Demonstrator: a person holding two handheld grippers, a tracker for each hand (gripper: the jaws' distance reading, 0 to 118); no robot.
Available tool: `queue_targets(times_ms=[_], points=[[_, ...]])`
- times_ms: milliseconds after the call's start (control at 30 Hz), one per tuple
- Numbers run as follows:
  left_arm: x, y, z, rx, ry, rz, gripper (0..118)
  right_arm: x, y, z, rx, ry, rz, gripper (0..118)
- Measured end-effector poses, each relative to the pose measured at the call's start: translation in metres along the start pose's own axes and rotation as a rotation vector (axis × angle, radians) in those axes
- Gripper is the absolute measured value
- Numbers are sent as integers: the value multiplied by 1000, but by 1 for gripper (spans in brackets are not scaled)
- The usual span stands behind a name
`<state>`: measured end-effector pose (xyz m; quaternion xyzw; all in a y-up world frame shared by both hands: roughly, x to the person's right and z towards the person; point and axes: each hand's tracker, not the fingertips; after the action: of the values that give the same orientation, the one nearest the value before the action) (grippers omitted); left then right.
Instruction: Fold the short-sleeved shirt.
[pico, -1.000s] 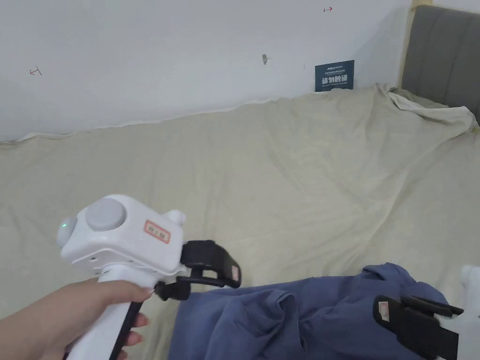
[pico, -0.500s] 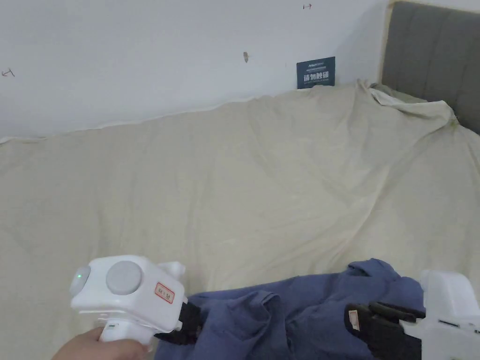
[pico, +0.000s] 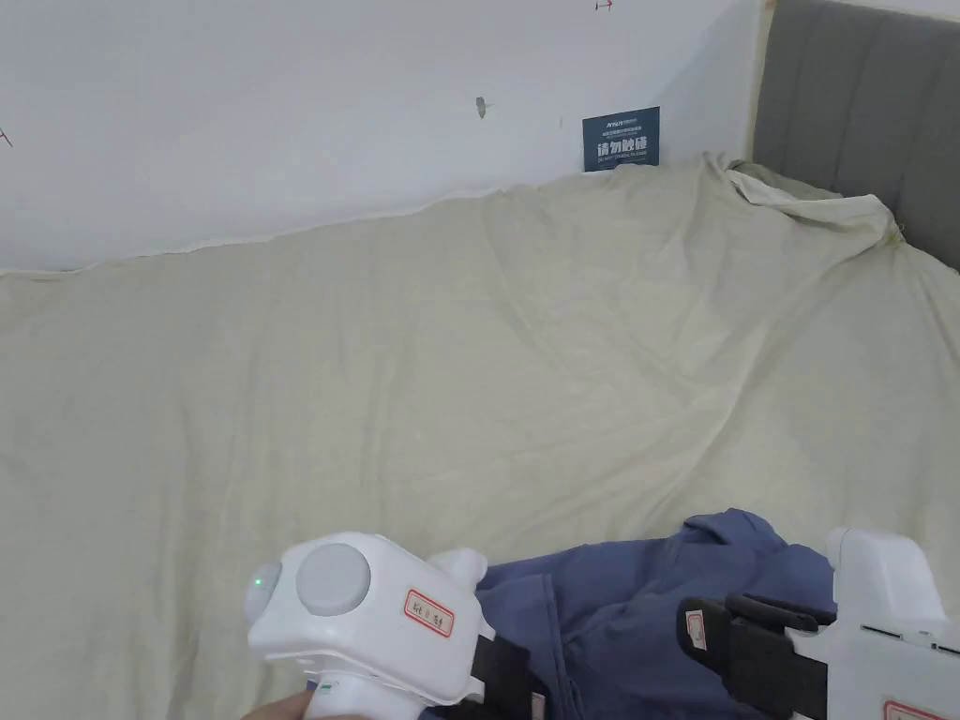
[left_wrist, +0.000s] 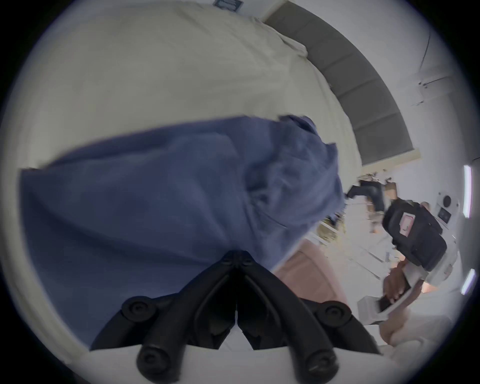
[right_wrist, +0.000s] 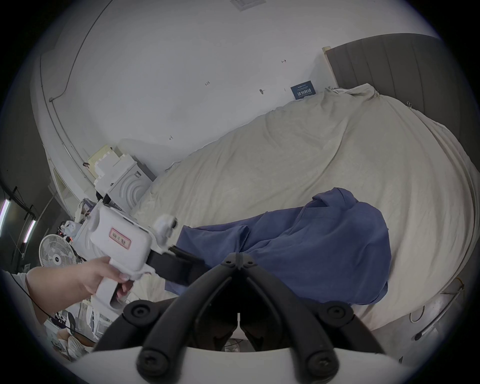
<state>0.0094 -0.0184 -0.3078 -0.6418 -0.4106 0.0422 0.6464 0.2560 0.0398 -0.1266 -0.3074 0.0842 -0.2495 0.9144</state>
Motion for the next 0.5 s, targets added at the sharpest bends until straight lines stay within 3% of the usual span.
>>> queue_targets(times_ms=[133,433,467,500], points=[[-4,-6,25,152,-172,-33,0,0,3,6,8,1,4,0],[-87,-45,135,424,-150,220,0,2,10,12,15,-23,-1,0],[-99,-53,141,424,-128,241,10,0,10,11,13,-26,2,0],[-106,-59,144,422,-101,258,32,-1,10,11,11,-29,5,0]])
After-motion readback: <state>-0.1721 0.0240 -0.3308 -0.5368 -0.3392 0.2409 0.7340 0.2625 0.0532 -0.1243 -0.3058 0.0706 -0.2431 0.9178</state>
